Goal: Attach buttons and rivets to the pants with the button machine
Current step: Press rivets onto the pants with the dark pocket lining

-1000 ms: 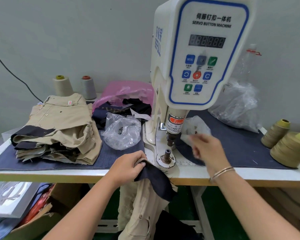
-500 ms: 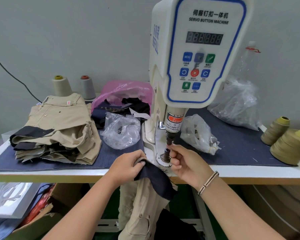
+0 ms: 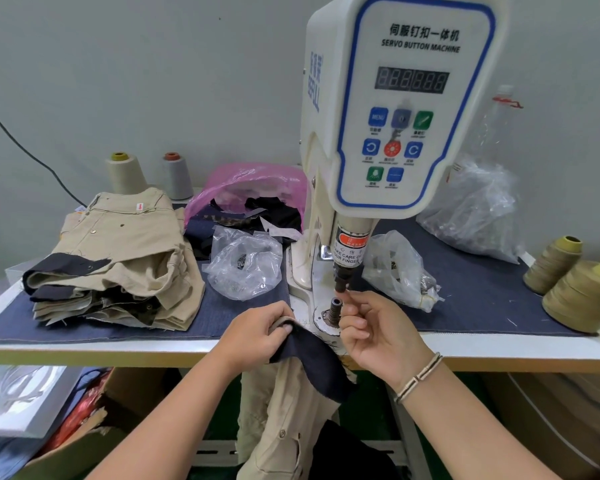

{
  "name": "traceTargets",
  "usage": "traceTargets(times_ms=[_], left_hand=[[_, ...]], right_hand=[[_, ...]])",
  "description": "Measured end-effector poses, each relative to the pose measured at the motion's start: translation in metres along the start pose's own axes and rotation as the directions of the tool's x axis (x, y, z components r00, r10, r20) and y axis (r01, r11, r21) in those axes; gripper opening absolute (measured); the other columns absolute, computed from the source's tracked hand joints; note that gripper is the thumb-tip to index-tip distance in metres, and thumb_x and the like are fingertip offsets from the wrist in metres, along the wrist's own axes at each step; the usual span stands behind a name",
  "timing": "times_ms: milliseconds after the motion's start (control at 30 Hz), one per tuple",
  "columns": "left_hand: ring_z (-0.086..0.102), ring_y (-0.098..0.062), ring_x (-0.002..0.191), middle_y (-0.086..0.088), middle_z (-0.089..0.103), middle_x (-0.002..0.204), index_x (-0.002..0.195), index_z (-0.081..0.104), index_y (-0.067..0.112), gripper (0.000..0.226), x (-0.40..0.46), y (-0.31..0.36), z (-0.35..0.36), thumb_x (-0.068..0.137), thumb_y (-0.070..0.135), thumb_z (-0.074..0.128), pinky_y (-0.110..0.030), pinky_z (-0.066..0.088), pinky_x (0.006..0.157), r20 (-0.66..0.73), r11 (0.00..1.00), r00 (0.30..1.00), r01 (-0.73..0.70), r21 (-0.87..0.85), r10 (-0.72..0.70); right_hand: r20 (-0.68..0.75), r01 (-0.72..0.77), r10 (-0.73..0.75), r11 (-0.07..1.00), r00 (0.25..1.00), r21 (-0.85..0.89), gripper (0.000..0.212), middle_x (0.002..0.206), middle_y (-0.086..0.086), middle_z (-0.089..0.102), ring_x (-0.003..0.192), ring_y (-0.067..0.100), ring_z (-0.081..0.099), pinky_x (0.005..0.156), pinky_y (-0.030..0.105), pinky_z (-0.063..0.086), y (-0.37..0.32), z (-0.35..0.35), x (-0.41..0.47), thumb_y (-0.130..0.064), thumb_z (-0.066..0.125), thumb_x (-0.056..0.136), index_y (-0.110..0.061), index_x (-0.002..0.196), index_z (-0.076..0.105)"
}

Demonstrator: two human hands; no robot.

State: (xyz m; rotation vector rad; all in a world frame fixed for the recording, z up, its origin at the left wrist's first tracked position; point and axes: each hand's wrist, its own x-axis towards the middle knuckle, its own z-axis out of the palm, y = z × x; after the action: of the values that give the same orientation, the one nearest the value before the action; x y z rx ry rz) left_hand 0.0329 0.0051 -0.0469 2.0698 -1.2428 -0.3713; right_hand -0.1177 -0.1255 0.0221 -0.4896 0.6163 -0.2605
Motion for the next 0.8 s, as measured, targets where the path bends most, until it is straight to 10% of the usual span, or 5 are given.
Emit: traceTargets(times_ms=[167, 333, 467, 567, 800], left_hand=[[0.052, -0.004, 0.07, 0.016, 0.058, 0.069, 0.077, 0.049, 0.038, 0.023, 0.0, 0.0, 0.0, 0.09, 0.02, 0.056, -0.032, 0.043, 0.072, -0.006, 1.0, 1.0, 0.002, -0.001, -0.002], [0.062, -0.023, 0.086, -0.001, 0.067, 0.088, 0.093, 0.062, 0.013, 0.045, -0.001, 0.007, -0.003, 0.072, 0.044, 0.037, -0.042, 0.048, 0.077, 0.041, 1.0, 0.999, 0.0, -0.002, 0.0], [0.058, -0.024, 0.078, 0.007, 0.06, 0.068, 0.07, 0.05, 0.043, 0.028, -0.001, 0.005, -0.003, 0.087, 0.022, 0.055, -0.023, 0.037, 0.058, -0.01, 1.0, 1.0, 0.027, 0.005, -0.027], [0.061, -0.02, 0.086, 0.014, 0.065, 0.08, 0.082, 0.056, 0.036, 0.018, -0.001, 0.007, -0.004, 0.09, 0.02, 0.055, -0.029, 0.044, 0.068, 0.015, 0.999, 1.0, 0.026, 0.03, -0.027], [0.061, -0.034, 0.077, -0.011, 0.066, 0.076, 0.075, 0.061, 0.005, 0.031, -0.001, 0.006, -0.005, 0.065, 0.026, 0.041, -0.046, 0.05, 0.066, 0.03, 0.996, 0.997, 0.072, -0.049, -0.071]], right_hand=[[0.074, -0.04, 0.032, 0.994, 0.997, 0.101, 0.02, 0.059, 0.002, 0.047, 0.037, 0.008, 0.038, 0.032, 0.014, 0.031, 0.021, 0.002, -0.009, -0.009, 0.055, 0.074, -0.001, 0.087, 0.068], [0.1, 0.155, -0.125, 0.897, 0.987, -0.413, 0.02, 0.06, 0.004, 0.053, 0.043, 0.01, 0.044, 0.039, 0.017, 0.036, 0.053, 0.041, 0.008, -0.007, 0.051, 0.089, -0.004, 0.094, 0.07], [0.344, 0.436, -0.416, 0.149, 0.842, -0.888, 0.027, 0.091, -0.001, 0.066, 0.07, 0.014, 0.057, 0.064, 0.026, 0.048, 0.043, 0.087, 0.064, -0.011, 0.044, 0.093, -0.013, 0.101, 0.07], [0.475, 0.278, -0.351, -0.485, 0.807, -0.829, 0.029, 0.1, 0.009, 0.065, 0.088, 0.027, 0.06, 0.071, 0.03, 0.047, 0.037, 0.107, 0.115, -0.008, 0.042, 0.091, -0.007, 0.098, 0.07], [0.277, 0.024, -0.168, -0.815, 0.946, -0.578, 0.03, 0.119, 0.006, 0.06, 0.113, 0.028, 0.056, 0.093, 0.039, 0.048, 0.056, 0.114, 0.176, -0.014, 0.052, 0.092, -0.01, 0.121, 0.059]])
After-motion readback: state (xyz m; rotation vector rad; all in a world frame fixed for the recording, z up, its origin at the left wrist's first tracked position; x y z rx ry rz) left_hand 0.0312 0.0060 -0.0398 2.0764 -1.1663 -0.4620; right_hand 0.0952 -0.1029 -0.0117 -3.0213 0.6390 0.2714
